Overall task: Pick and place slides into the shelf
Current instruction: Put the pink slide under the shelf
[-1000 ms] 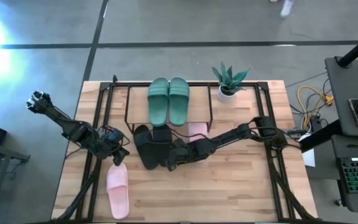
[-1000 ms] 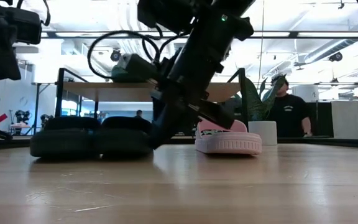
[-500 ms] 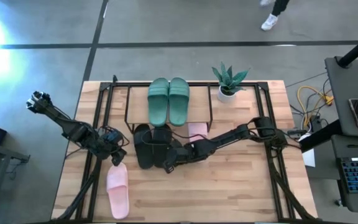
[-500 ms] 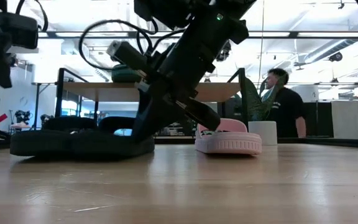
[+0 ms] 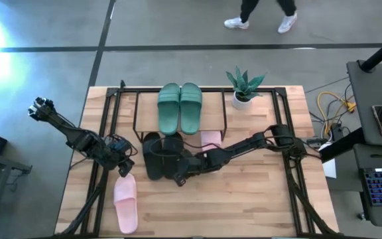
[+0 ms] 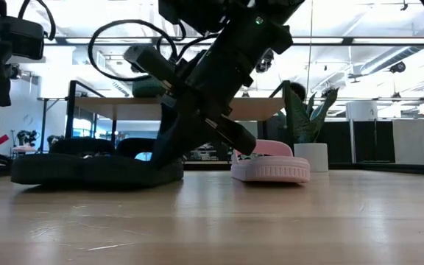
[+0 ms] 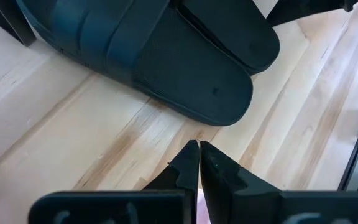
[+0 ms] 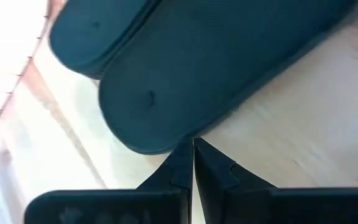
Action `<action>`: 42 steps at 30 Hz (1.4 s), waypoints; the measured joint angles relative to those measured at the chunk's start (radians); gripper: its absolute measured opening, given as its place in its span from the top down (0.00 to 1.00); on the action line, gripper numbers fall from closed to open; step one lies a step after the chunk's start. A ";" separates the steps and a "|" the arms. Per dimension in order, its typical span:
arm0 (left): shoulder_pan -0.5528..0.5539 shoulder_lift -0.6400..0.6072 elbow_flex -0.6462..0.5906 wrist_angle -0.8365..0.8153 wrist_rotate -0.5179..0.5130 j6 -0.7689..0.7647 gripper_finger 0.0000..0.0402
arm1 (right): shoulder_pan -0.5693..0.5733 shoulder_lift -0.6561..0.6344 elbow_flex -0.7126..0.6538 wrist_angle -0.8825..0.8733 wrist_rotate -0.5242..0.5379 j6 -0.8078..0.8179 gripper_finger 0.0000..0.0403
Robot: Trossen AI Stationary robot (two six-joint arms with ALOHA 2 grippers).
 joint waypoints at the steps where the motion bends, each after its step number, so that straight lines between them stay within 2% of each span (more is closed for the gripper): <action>1: 0.000 0.000 0.000 0.001 0.000 0.000 1.00 | 0.000 0.000 0.000 0.014 -0.002 -0.009 0.98; 10: 0.001 0.000 0.000 0.007 0.003 0.002 1.00 | 0.000 0.000 0.000 0.111 -0.003 -0.158 0.98; 14: -0.001 0.003 0.031 0.009 0.004 0.019 1.00 | -0.001 0.000 0.001 0.122 -0.002 -0.143 0.98; 19: -0.072 0.071 0.160 0.091 0.048 0.273 1.00 | 0.026 -0.020 0.040 0.122 0.115 -0.203 0.98; 21: -0.122 0.143 0.227 0.035 0.045 0.361 1.00 | 0.043 -0.030 0.065 0.116 0.151 -0.278 0.97; 23: -0.170 0.235 0.291 -0.068 0.029 0.386 1.00 | 0.056 -0.039 0.092 0.079 0.171 -0.330 0.96; 27: -0.266 0.419 0.381 -0.221 0.043 0.342 0.98 | 0.067 -0.041 0.161 -0.025 0.183 -0.391 0.86; 30: -0.330 0.516 0.434 -0.218 0.065 0.310 0.92 | 0.070 -0.042 0.223 -0.110 0.200 -0.426 0.76; 36: -0.470 0.655 0.529 -0.222 0.059 0.146 0.74 | 0.076 -0.043 0.329 -0.287 0.253 -0.470 0.53; 42: -0.559 0.785 0.573 -0.221 0.023 -0.011 0.61 | 0.081 -0.043 0.422 -0.455 0.317 -0.497 0.40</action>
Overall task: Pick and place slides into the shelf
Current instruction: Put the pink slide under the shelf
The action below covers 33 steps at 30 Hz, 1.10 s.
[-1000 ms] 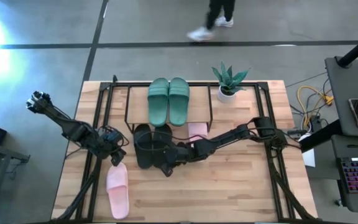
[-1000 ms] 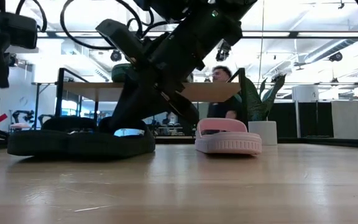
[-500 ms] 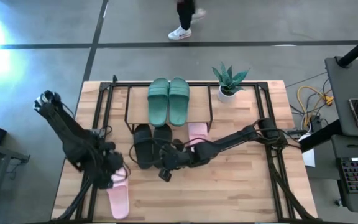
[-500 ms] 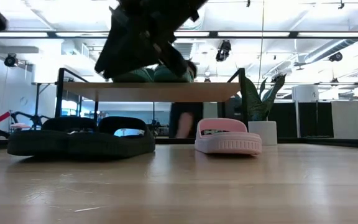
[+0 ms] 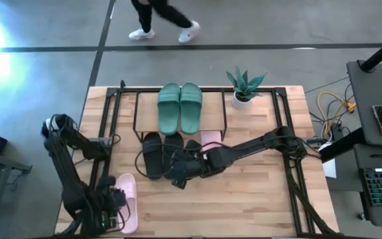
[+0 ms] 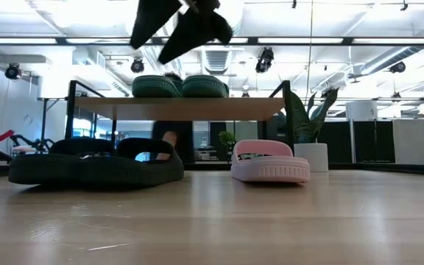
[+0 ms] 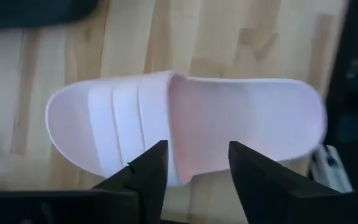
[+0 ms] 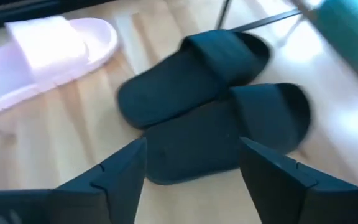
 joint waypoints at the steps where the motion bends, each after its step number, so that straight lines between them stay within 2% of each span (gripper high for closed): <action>1: -0.004 0.023 0.002 -0.001 -0.001 -0.030 0.60 | 0.004 0.000 0.015 -0.030 0.028 0.000 0.38; 7: -0.005 0.174 0.012 -0.079 -0.016 -0.195 0.60 | 0.046 0.000 0.091 -0.172 0.215 -0.011 0.35; 15: -0.010 0.293 0.041 -0.187 -0.021 -0.254 0.60 | 0.099 0.000 0.122 -0.279 0.294 0.056 0.34; 26: -0.006 0.382 0.028 -0.278 -0.063 -0.258 0.60 | 0.109 0.000 0.118 -0.345 0.300 0.143 0.35; 33: -0.005 0.380 -0.006 -0.273 -0.175 -0.389 0.62 | 0.109 0.000 0.118 -0.345 0.300 0.144 0.35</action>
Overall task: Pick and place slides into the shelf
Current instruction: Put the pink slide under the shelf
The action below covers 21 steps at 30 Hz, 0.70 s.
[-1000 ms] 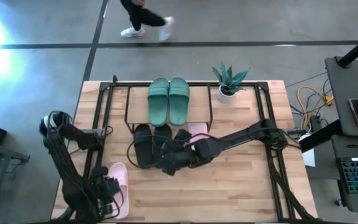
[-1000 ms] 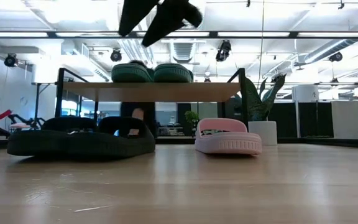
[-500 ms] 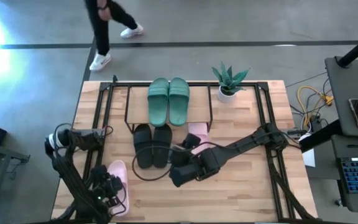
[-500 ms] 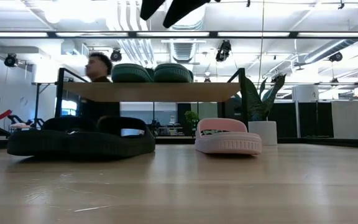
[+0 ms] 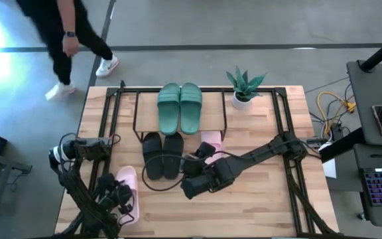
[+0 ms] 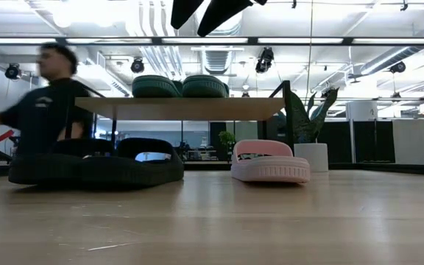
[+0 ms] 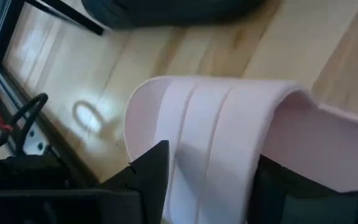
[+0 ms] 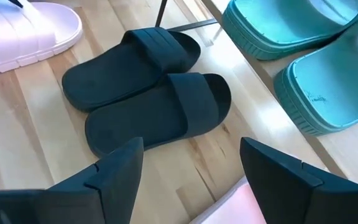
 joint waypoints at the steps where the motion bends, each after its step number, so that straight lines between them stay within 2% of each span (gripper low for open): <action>1: 0.000 0.000 -0.003 0.003 -0.013 -0.020 0.63 | 0.000 0.000 0.000 0.000 0.000 0.000 0.35; 7: 0.000 -0.005 -0.035 0.029 -0.063 -0.074 0.63 | 0.000 0.000 0.000 0.000 0.000 0.000 0.35; 13: 0.006 -0.006 -0.082 0.056 -0.068 -0.074 0.63 | 0.000 0.000 0.000 0.000 0.000 0.007 0.35; 16: 0.016 -0.006 -0.114 0.056 -0.068 -0.074 0.69 | 0.000 0.000 0.000 -0.002 -0.001 0.028 0.35; 21: 0.032 -0.006 -0.160 0.058 -0.068 -0.074 0.86 | 0.000 0.000 -0.001 -0.011 -0.006 0.060 0.35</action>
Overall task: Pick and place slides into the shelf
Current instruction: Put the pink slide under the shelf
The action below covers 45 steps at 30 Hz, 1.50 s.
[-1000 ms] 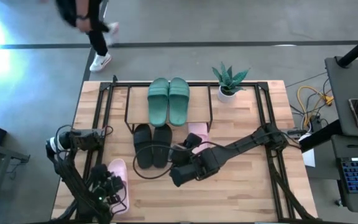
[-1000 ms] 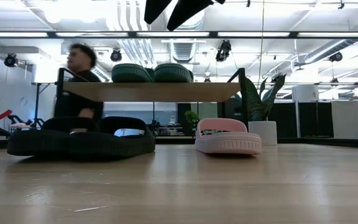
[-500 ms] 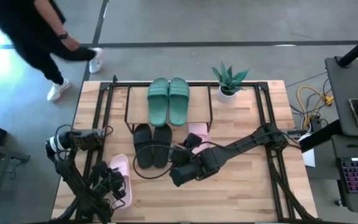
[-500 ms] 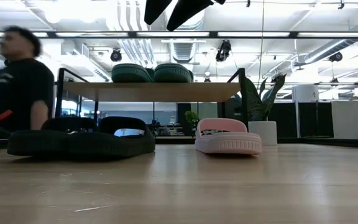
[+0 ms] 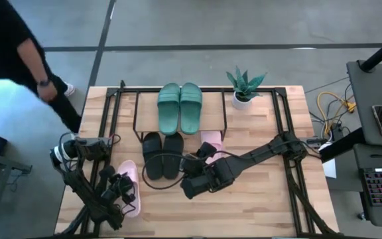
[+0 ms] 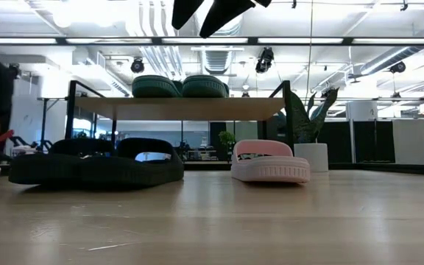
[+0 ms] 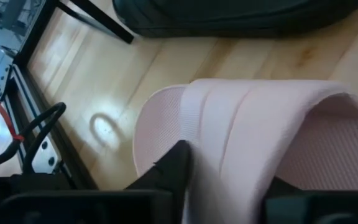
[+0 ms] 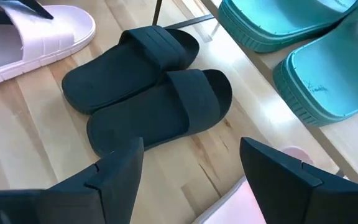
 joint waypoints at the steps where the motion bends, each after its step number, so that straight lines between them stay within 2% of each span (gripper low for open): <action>1: 0.002 0.000 -0.008 0.004 0.000 0.000 0.90 | 0.000 0.000 0.000 0.000 -0.002 0.001 0.36; 4: 0.009 -0.002 -0.027 0.019 -0.001 0.000 0.98 | 0.000 0.000 0.000 0.000 -0.002 0.002 0.37; 10: 0.020 -0.041 -0.015 0.052 -0.011 0.000 0.99 | 0.000 0.000 0.001 0.004 -0.002 0.062 0.42; 21: 0.024 -0.204 0.121 0.034 -0.156 0.041 1.00 | 0.005 -0.002 0.002 0.170 -0.011 0.053 0.46; 27: 0.054 -0.265 0.244 0.060 -0.209 0.250 1.00 | 0.039 -0.031 0.002 0.224 0.006 0.093 0.46; 34: 0.149 -0.252 0.324 0.093 -0.261 0.513 1.00 | 0.114 -0.102 0.003 0.247 0.191 0.174 0.46; 41: 0.285 -0.244 0.315 0.266 -0.304 0.839 1.00 | 0.177 -0.138 0.003 0.244 0.282 0.274 0.46; 45: 0.365 -0.244 0.315 0.432 -0.339 1.008 1.00 | 0.211 -0.153 0.003 0.243 0.390 0.364 0.46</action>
